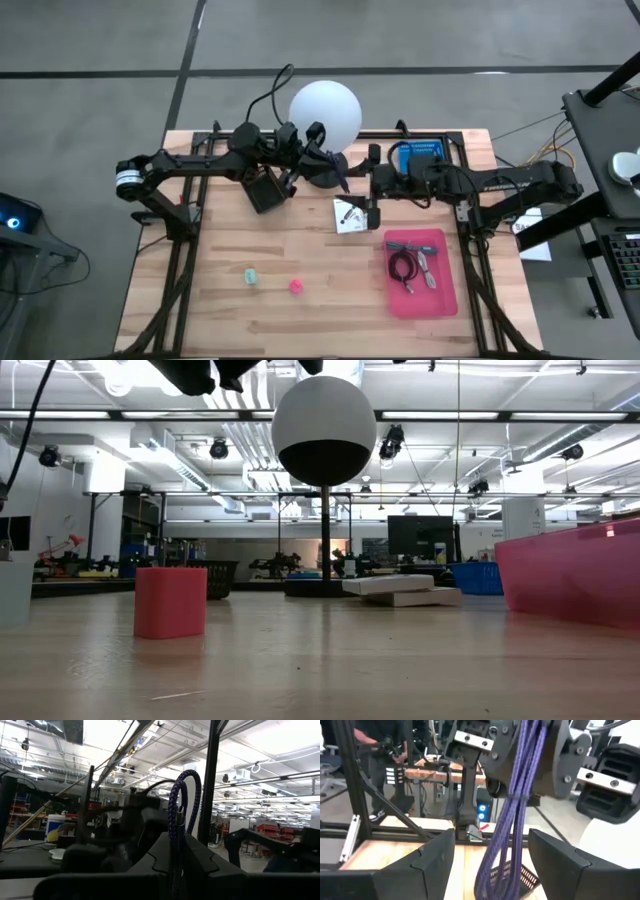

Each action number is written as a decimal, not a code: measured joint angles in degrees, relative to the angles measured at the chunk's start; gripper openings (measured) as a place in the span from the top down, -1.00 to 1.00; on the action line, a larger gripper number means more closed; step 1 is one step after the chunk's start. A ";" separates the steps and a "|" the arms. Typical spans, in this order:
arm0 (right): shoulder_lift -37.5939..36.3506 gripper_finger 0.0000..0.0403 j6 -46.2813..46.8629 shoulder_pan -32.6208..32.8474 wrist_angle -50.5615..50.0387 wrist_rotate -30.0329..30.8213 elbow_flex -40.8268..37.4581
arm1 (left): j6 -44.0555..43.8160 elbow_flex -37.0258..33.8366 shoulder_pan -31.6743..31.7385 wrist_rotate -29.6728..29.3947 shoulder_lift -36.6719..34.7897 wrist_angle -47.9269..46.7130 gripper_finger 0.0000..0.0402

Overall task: Pick and place items into bin
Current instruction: Put the purple charger cable into the pink bin, then put the blue charger cable adapter into the black bin

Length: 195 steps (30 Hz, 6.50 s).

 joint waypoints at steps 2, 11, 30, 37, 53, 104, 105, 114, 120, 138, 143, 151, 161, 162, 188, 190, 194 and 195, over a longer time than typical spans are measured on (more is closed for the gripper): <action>0.37 -0.16 0.16 0.04 -4.34 1.74 2.86 | 0.00 0.00 0.00 0.00 -0.28 -0.06 0.96; 0.07 -0.02 0.57 0.04 -15.73 4.70 8.71 | 1.32 0.00 -0.11 -0.11 -1.03 -0.04 0.96; 0.14 0.32 3.78 0.04 -15.84 4.24 8.68 | 1.42 0.00 -0.13 -0.11 -1.03 -0.08 0.96; 0.14 0.66 7.87 0.04 -15.88 4.21 8.64 | 0.96 0.00 -0.13 -0.15 -1.03 -0.28 0.89; -0.62 0.93 9.51 0.04 -17.52 2.27 8.62 | 0.81 -0.37 -0.13 -0.07 -1.05 -0.39 0.82; -9.39 0.94 61.07 22.76 -75.16 -15.32 -0.40 | -2.08 -0.85 1.40 0.48 -3.08 -0.72 0.19; -9.39 0.94 61.57 23.45 -75.07 -16.73 -1.78 | -2.08 -0.85 1.40 0.46 -3.08 -0.74 0.19; -9.24 0.94 61.69 30.03 -64.44 -20.84 -9.92 | -2.08 -1.25 1.40 0.46 -3.08 -0.87 0.19; -9.04 0.94 64.24 32.43 -57.95 -24.92 -13.97 | -2.08 -1.57 1.52 0.44 -3.08 -0.90 0.19; -8.91 0.94 55.56 32.94 -51.13 -29.45 -18.43 | -2.05 -1.70 2.17 0.34 -3.08 -1.66 0.19; -8.90 0.94 55.68 32.94 -43.73 -31.91 -22.52 | -2.05 -1.75 2.27 0.35 -3.08 -1.67 0.19; -8.89 0.94 56.99 32.94 -39.81 -32.30 -26.77 | -2.03 -1.75 2.51 0.39 -3.08 -1.68 0.19; -8.89 0.93 57.65 32.94 -39.75 -32.28 -28.62 | -2.03 -1.75 2.51 0.48 -3.08 -1.68 0.19; -8.89 0.93 57.66 32.94 -39.75 -32.28 -28.65 | -2.03 -1.75 2.51 0.48 -3.08 -1.68 0.19; -8.93 0.29 62.05 32.93 -39.47 -31.79 -28.15 | -1.73 -1.90 2.86 0.43 -3.08 -1.70 0.19; -8.93 0.20 62.17 32.89 -39.44 -31.71 -28.15 | -1.75 -1.93 2.89 0.36 -3.08 -1.70 0.19; -8.96 0.08 63.48 32.79 -39.38 -31.70 -28.15 | -1.77 -2.03 2.89 0.35 -3.08 -1.70 0.19; -9.02 0.06 64.68 32.79 -39.39 -31.75 -28.15 | -1.77 -2.03 2.89 0.35 -3.08 -1.70 0.19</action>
